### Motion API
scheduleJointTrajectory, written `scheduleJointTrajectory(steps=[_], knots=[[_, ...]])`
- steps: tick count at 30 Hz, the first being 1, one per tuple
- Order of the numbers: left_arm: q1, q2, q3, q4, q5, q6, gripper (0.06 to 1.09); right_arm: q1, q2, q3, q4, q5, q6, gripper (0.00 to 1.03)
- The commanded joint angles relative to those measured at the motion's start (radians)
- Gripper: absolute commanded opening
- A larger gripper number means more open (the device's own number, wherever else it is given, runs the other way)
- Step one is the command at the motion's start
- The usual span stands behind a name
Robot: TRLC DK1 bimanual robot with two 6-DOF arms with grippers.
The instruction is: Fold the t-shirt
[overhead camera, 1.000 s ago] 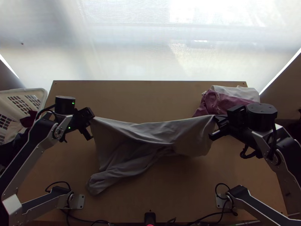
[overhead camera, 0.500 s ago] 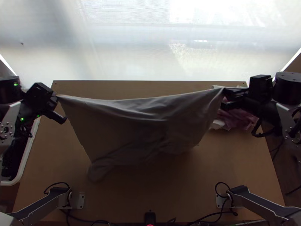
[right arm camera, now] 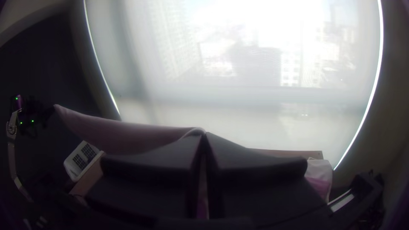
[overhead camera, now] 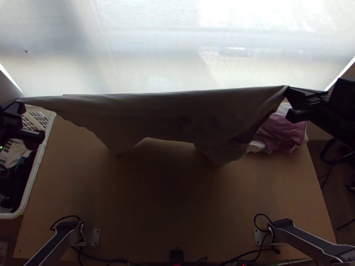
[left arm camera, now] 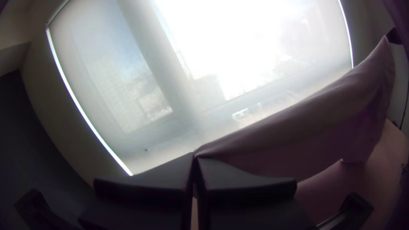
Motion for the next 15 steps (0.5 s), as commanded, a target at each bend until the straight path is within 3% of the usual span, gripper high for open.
scheduleJointTrajectory(steps=[1, 15], knots=[[0.020, -0.105, 0.009, -0.037, -0.002, -0.005, 0.10, 0.056, -0.088, -0.018, -0.063, -0.007, -0.016, 0.03], [-0.025, -0.283, 0.031, -0.268, 0.001, -0.022, 0.10, 0.176, -0.231, -0.002, -0.258, -0.024, -0.074, 0.03]])
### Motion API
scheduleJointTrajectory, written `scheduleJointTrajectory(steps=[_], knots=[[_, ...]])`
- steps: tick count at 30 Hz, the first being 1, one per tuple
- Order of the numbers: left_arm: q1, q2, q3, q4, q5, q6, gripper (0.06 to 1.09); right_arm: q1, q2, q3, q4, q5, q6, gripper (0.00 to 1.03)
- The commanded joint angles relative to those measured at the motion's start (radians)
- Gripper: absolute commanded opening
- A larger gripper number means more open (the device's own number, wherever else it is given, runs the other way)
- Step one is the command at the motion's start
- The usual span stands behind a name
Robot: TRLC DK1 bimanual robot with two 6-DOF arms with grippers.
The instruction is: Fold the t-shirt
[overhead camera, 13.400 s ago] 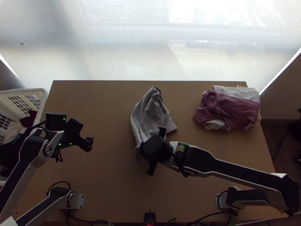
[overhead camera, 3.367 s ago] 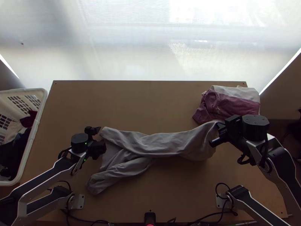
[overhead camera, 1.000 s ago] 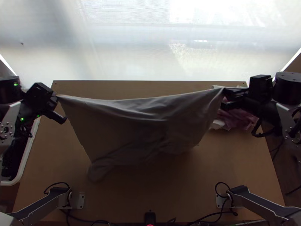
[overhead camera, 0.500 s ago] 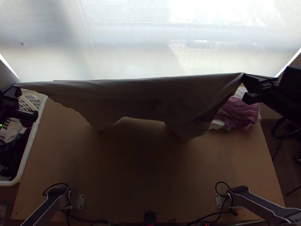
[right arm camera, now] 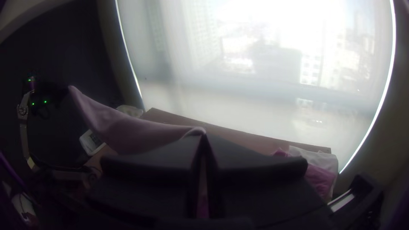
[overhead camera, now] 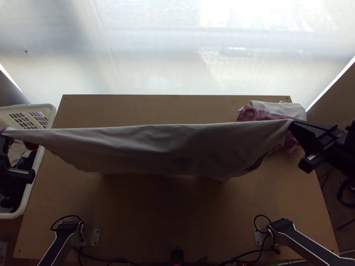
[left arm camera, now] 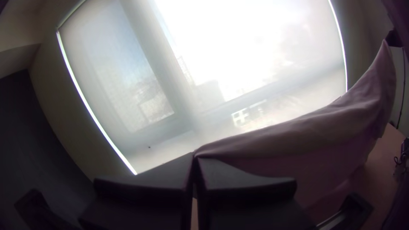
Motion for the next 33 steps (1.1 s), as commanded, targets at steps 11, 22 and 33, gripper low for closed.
scheduleJointTrajectory(steps=[11, 22, 33], knots=[[0.018, -0.098, 0.278, -0.208, 0.001, 0.054, 0.10, 0.007, -0.076, 0.166, -0.181, -0.006, -0.049, 0.03], [0.020, -0.124, 0.209, -0.329, 0.033, 0.011, 0.10, -0.100, -0.136, 0.065, -0.220, -0.061, -0.047, 0.03], [-0.023, -0.158, -0.410, 0.201, 0.032, 0.026, 0.10, -0.079, -0.047, -0.340, 0.130, -0.058, -0.047, 0.03]])
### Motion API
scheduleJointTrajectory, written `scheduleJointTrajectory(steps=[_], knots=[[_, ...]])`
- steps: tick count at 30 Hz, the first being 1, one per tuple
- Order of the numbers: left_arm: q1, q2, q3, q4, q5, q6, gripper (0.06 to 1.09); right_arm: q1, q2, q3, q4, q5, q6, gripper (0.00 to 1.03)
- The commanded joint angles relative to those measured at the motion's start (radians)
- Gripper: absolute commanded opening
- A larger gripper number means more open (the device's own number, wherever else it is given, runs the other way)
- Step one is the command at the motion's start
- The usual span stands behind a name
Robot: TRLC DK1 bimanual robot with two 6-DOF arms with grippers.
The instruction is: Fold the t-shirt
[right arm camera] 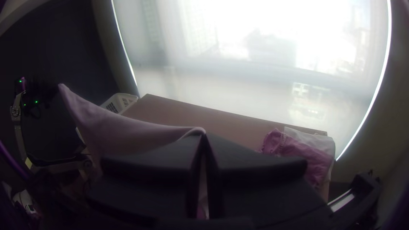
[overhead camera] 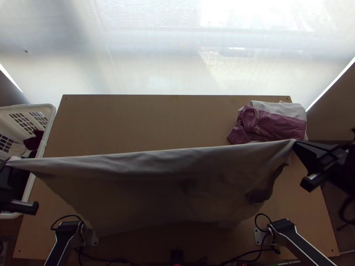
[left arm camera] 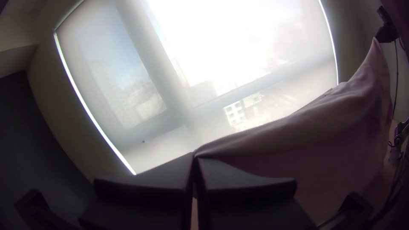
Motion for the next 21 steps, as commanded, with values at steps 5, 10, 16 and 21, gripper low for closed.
scheduleJointTrajectory(steps=[5, 10, 16, 21], knots=[[-0.026, 0.091, -0.533, 0.539, 0.004, 0.011, 0.10, 0.083, 0.203, -0.325, 0.376, 0.006, -0.018, 0.03], [-0.028, 0.240, -0.698, 0.798, 0.004, 0.005, 0.10, 0.083, 0.358, -0.427, 0.543, 0.008, -0.064, 0.03], [-0.029, 0.468, -0.734, 1.008, -0.008, -0.010, 0.10, 0.058, 0.521, -0.462, 0.700, 0.008, -0.101, 0.03], [-0.061, 0.658, -0.692, 1.113, -0.051, -0.033, 0.10, 0.030, 0.679, -0.407, 0.760, 0.011, -0.125, 0.03]])
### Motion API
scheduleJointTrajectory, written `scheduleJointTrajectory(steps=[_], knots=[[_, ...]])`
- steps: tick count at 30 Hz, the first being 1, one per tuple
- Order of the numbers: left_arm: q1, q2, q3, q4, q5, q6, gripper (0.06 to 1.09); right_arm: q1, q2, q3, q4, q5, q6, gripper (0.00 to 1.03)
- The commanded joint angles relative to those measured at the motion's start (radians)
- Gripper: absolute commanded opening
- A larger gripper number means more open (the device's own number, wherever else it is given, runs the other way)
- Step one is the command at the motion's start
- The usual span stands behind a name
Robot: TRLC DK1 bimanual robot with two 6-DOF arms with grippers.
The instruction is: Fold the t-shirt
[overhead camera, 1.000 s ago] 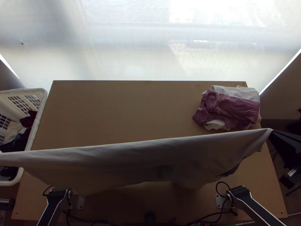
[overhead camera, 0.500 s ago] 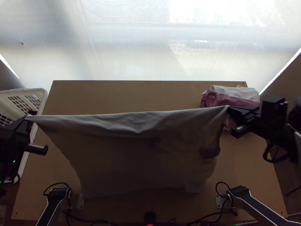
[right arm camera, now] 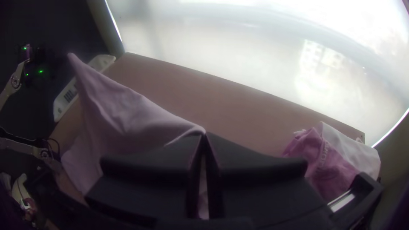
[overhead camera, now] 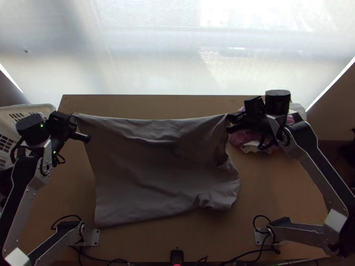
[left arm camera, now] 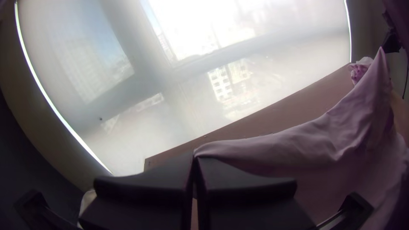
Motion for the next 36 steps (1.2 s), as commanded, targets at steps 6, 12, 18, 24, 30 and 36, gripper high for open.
scheduleJointTrajectory(steps=[6, 12, 18, 24, 30, 36], knots=[[-0.053, 0.381, 0.141, 0.211, -0.121, -0.051, 0.10, -0.069, 0.310, 0.121, 0.203, 0.094, -0.038, 0.03], [-0.044, 0.431, 0.184, 0.273, -0.175, -0.045, 0.10, -0.080, 0.367, 0.224, 0.249, 0.137, -0.039, 0.03], [-0.047, 0.513, 0.194, 0.337, -0.237, -0.029, 0.10, -0.082, 0.441, 0.238, 0.278, 0.194, -0.036, 0.03], [-0.093, 0.545, 0.069, 0.388, -0.239, 0.021, 0.10, -0.068, 0.516, 0.190, 0.277, 0.195, -0.051, 0.03], [-0.100, 0.464, -0.027, 0.366, -0.239, 0.026, 0.10, -0.076, 0.485, 0.176, 0.264, 0.194, -0.050, 0.03], [-0.099, 0.372, -0.136, 0.365, -0.239, 0.060, 0.10, -0.083, 0.479, 0.133, 0.243, 0.194, -0.054, 0.03]])
